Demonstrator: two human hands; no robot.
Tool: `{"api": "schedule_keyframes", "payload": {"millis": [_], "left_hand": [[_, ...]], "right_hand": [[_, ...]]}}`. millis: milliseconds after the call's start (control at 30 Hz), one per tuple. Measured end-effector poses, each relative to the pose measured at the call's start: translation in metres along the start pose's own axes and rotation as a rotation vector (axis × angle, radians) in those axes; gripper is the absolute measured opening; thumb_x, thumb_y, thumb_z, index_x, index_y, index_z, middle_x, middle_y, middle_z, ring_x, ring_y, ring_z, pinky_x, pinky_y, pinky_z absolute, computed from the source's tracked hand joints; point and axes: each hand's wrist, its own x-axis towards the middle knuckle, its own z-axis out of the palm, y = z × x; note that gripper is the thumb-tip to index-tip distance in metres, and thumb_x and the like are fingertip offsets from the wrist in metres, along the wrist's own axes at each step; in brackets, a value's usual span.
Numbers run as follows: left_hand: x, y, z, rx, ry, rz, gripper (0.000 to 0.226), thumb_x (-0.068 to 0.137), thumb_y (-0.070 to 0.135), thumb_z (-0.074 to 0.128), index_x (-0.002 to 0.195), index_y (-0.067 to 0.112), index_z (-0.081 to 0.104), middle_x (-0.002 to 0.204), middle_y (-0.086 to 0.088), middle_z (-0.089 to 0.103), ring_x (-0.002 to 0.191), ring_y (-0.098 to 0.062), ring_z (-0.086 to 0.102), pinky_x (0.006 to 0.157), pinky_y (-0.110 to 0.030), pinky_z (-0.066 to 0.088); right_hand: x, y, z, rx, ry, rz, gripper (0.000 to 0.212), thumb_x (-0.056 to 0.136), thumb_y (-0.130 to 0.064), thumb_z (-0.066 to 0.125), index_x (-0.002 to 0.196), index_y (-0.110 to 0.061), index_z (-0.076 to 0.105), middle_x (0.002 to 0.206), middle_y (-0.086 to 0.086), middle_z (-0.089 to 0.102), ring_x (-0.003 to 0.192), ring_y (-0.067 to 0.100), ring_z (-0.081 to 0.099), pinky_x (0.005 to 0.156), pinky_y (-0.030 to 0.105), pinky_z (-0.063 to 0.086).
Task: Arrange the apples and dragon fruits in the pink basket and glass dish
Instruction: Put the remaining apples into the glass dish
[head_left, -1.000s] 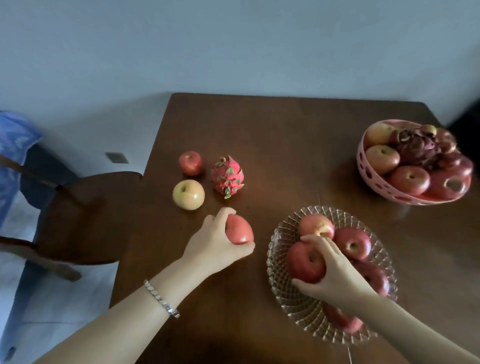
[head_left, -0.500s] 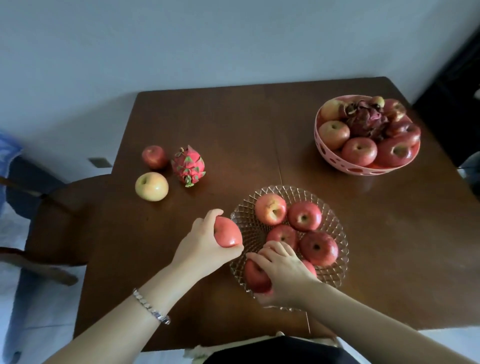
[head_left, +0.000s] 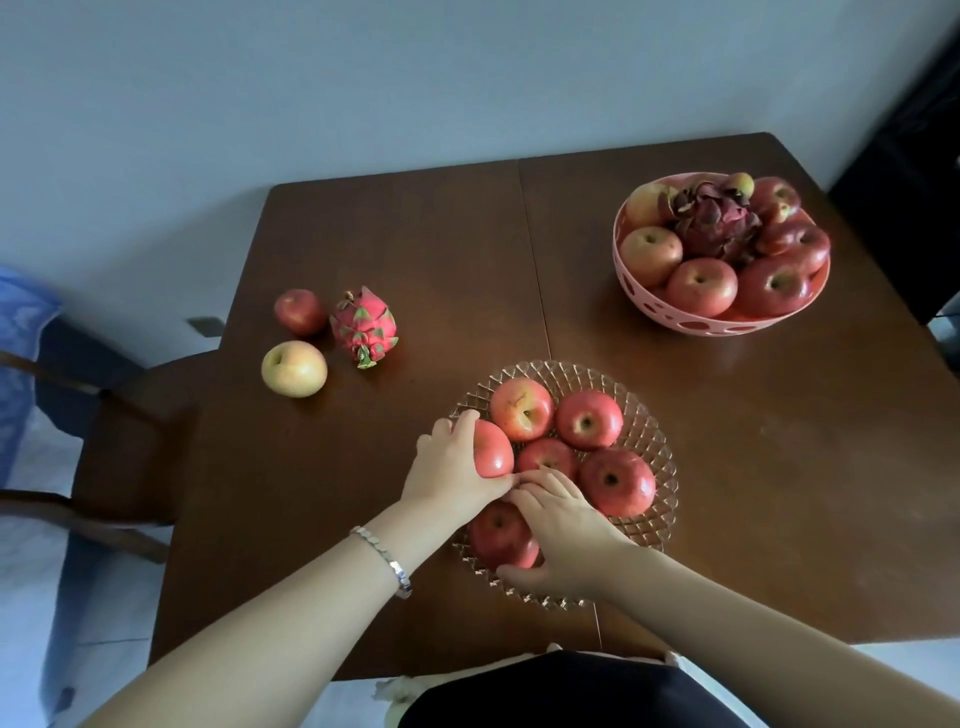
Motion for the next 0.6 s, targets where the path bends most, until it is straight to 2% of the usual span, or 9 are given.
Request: {"api": "schedule_keyframes", "payload": {"millis": [133, 233, 300, 400, 500, 600], "left_hand": [[0.003, 0.000, 0.009, -0.003, -0.078, -0.013, 0.083, 0.077, 0.050, 0.066, 0.142, 0.024, 0.021, 0.139, -0.010, 0.032, 0.127, -0.030, 0.034, 0.097, -0.038, 0.040], [0.001, -0.001, 0.011, -0.041, -0.152, 0.002, 0.081, 0.086, 0.045, 0.057, 0.147, 0.024, 0.007, 0.149, -0.011, 0.013, 0.138, -0.030, 0.015, 0.108, -0.040, 0.030], [0.002, -0.004, 0.008, -0.112, -0.197, 0.014, 0.073, 0.091, 0.041, 0.048, 0.147, 0.026, 0.004, 0.154, -0.007, 0.006, 0.142, -0.027, 0.005, 0.113, -0.041, 0.023], [0.004, -0.007, 0.005, -0.159, -0.208, 0.035, 0.067, 0.095, 0.039, 0.043, 0.148, 0.029, 0.004, 0.155, -0.004, 0.005, 0.144, -0.024, 0.005, 0.113, -0.039, 0.023], [0.000, -0.007, 0.007, -0.087, -0.179, 0.081, 0.068, 0.095, 0.040, 0.043, 0.148, 0.027, 0.003, 0.155, -0.004, 0.005, 0.143, -0.024, 0.008, 0.112, -0.038, 0.026], [0.000, -0.008, 0.008, -0.015, -0.180, 0.108, 0.069, 0.095, 0.042, 0.042, 0.148, 0.022, 0.003, 0.154, -0.009, 0.007, 0.142, -0.027, 0.010, 0.112, -0.040, 0.027]], "right_hand": [[-0.002, 0.003, 0.002, 0.047, 0.009, 0.026, 0.075, 0.071, -0.052, 0.069, 0.132, -0.013, 0.048, 0.131, 0.007, 0.046, 0.134, 0.023, 0.026, 0.116, 0.032, 0.016], [-0.002, 0.006, 0.003, 0.077, 0.024, 0.036, 0.076, 0.069, -0.049, 0.073, 0.131, -0.014, 0.048, 0.128, 0.008, 0.047, 0.132, 0.025, 0.027, 0.114, 0.034, 0.022], [-0.002, 0.006, 0.003, 0.114, 0.027, 0.051, 0.074, 0.068, -0.047, 0.075, 0.129, -0.015, 0.049, 0.128, 0.007, 0.050, 0.133, 0.023, 0.027, 0.114, 0.034, 0.024], [-0.002, 0.007, 0.004, 0.127, 0.035, 0.046, 0.063, 0.068, -0.046, 0.075, 0.121, -0.018, 0.056, 0.121, 0.007, 0.052, 0.131, 0.024, 0.028, 0.111, 0.037, 0.028], [-0.002, 0.010, 0.007, 0.116, 0.056, -0.013, 0.054, 0.066, -0.045, 0.074, 0.112, -0.020, 0.060, 0.118, 0.008, 0.055, 0.130, 0.028, 0.032, 0.109, 0.040, 0.025], [-0.002, 0.013, 0.011, 0.078, 0.095, -0.098, 0.050, 0.058, -0.041, 0.077, 0.100, -0.021, 0.061, 0.108, 0.006, 0.062, 0.121, 0.029, 0.046, 0.107, 0.041, 0.024]]}}
